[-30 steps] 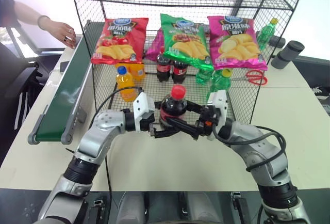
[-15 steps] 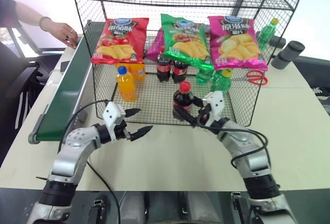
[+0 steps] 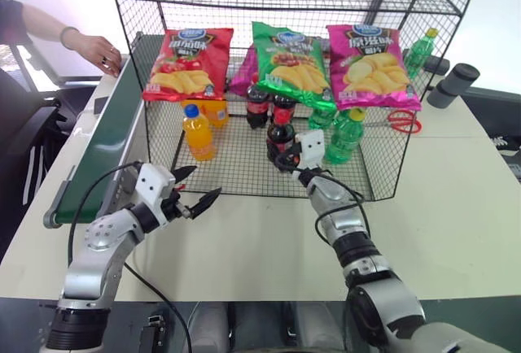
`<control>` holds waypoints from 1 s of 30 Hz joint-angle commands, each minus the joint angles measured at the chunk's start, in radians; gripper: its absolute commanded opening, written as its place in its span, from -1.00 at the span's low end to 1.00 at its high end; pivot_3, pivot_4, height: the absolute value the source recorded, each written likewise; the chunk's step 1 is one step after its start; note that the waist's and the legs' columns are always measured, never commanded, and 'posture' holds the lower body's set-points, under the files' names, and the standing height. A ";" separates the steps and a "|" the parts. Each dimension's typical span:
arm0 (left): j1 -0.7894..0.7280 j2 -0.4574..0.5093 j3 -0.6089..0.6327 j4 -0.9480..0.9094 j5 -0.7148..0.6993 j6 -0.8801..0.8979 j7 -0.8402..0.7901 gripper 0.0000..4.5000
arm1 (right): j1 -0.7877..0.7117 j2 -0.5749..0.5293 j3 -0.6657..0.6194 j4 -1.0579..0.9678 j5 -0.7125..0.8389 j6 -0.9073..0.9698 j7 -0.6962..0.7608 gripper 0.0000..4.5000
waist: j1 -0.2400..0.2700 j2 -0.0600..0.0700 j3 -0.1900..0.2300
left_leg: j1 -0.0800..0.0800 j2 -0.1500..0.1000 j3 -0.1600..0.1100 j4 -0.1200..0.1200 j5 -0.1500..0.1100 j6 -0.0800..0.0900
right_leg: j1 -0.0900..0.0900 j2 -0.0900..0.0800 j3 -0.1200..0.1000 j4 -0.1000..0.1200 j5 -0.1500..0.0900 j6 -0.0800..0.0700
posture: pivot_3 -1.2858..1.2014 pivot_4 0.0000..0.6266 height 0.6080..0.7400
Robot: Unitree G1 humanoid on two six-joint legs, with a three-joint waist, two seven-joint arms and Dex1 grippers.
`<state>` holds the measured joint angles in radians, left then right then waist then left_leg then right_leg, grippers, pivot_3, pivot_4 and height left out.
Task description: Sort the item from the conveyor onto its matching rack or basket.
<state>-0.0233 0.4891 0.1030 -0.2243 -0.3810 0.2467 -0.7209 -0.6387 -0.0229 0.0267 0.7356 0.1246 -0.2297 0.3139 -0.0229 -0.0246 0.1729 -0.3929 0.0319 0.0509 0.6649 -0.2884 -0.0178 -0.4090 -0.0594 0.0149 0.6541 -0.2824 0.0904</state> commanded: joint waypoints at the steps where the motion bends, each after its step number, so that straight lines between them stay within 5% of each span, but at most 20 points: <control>1: -0.003 -0.005 0.007 -0.033 0.000 -0.024 0.009 0.97 | -0.041 0.015 -0.011 0.016 -0.001 -0.071 0.022 0.34 | 0.000 0.000 0.000 | 0.000 0.000 0.000 0.000 0.000 0.000 | 0.000 0.000 0.000 0.000 0.000 0.000 | 0.03 -0.52 1.00; 4: -0.008 -0.010 -0.003 -0.031 0.003 -0.023 0.014 0.97 | -0.047 0.020 -0.015 0.040 0.010 -0.077 0.049 0.34 | -0.002 0.000 0.000 | 0.000 0.000 0.000 0.000 0.000 0.000 | 0.000 0.000 0.000 0.000 0.000 0.000 | 0.03 -0.52 1.00; 5: -0.011 -0.011 -0.005 -0.029 0.004 -0.022 0.014 1.00 | -0.047 0.021 -0.018 0.041 0.016 -0.076 0.059 0.79 | -0.003 0.000 0.000 | 0.000 0.000 0.000 0.000 0.000 0.000 | 0.000 -0.001 0.000 0.000 0.000 0.000 | 0.03 -0.52 1.00; 7: -0.016 -0.014 -0.008 -0.027 0.004 -0.020 0.016 1.00 | -0.044 0.022 -0.021 0.037 0.019 -0.076 0.069 0.98 | -0.009 0.000 0.000 | 0.000 0.000 0.000 0.000 0.000 0.000 | 0.000 -0.001 0.000 0.000 0.000 0.000 | 0.03 -0.52 1.00; 17: -0.040 -0.002 -0.003 -0.019 0.004 0.009 0.019 1.00 | 0.151 -0.081 -0.003 -0.266 0.020 -0.002 0.133 0.98 | -0.020 0.000 0.000 | 0.000 0.000 -0.001 -0.001 0.000 0.000 | 0.000 -0.002 -0.001 0.000 0.000 0.000 | 0.03 -0.52 1.00; 30: -0.051 0.099 0.057 0.029 -0.016 0.031 -0.034 1.00 | 0.635 -0.525 -0.163 -0.987 0.296 0.370 0.442 0.98 | -0.019 0.001 0.000 | 0.002 0.000 -0.001 -0.001 0.000 0.000 | 0.002 -0.002 0.000 0.000 0.000 0.000 | 0.03 -0.52 1.00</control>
<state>-0.0711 0.5664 0.1223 -0.1930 -0.3825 0.2803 -0.7394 -0.0286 -0.5117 -0.0785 -0.1523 0.3451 0.0982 0.7165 -0.0417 -0.0238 0.1727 -0.3910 0.0315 0.0500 0.6634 -0.2885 -0.0179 -0.4070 -0.0614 0.0148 0.6538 -0.2826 0.0901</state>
